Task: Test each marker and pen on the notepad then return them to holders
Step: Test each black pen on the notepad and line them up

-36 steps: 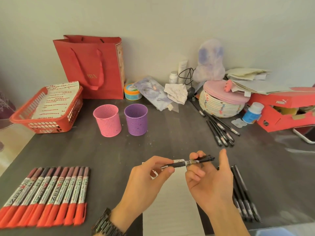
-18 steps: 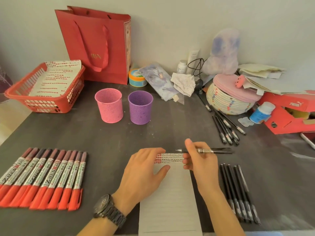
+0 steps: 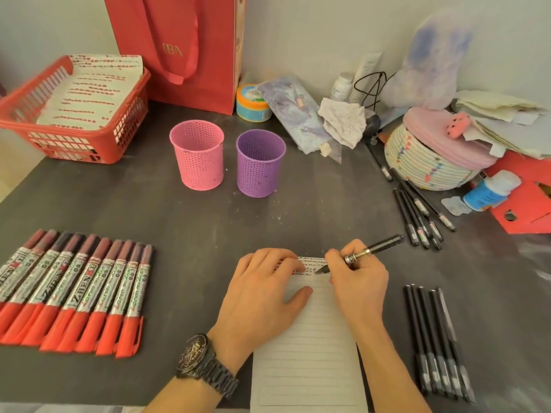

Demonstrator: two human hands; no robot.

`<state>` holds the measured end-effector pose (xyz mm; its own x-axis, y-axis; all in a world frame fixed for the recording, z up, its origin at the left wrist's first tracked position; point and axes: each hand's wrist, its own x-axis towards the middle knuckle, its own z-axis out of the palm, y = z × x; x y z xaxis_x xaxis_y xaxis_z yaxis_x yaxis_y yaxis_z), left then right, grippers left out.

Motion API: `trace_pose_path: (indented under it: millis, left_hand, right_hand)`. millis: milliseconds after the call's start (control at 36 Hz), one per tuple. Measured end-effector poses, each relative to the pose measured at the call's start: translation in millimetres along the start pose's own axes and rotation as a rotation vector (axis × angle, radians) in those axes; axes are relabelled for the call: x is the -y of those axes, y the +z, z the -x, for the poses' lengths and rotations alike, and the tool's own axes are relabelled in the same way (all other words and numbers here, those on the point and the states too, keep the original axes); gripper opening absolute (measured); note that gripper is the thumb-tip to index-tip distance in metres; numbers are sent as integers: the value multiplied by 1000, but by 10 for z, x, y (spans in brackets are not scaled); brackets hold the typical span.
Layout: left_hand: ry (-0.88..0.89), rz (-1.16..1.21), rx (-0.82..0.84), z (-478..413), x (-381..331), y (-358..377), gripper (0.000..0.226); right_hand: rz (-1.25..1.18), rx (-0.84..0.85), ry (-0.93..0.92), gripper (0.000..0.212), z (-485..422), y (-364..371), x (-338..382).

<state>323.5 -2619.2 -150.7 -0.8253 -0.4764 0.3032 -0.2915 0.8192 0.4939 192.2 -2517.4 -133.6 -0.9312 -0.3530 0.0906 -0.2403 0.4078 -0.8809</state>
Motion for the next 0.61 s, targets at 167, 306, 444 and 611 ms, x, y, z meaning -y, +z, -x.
trace_pose_path:
  millis: [167, 306, 444, 611]
  left_hand:
    - [6, -1, -14, 0, 2, 13, 32]
    - [3, -7, -8, 0, 5, 8, 32]
    - [0, -18, 10, -5, 4, 1, 33]
    - [2, -13, -1, -3, 2, 1, 32]
  right_hand:
    - [20, 11, -19, 26, 0, 15, 3]
    - [30, 6, -30, 27, 0, 5, 14]
    - [37, 6, -37, 27, 0, 4, 14]
    - [26, 2, -52, 27, -7, 13, -8]
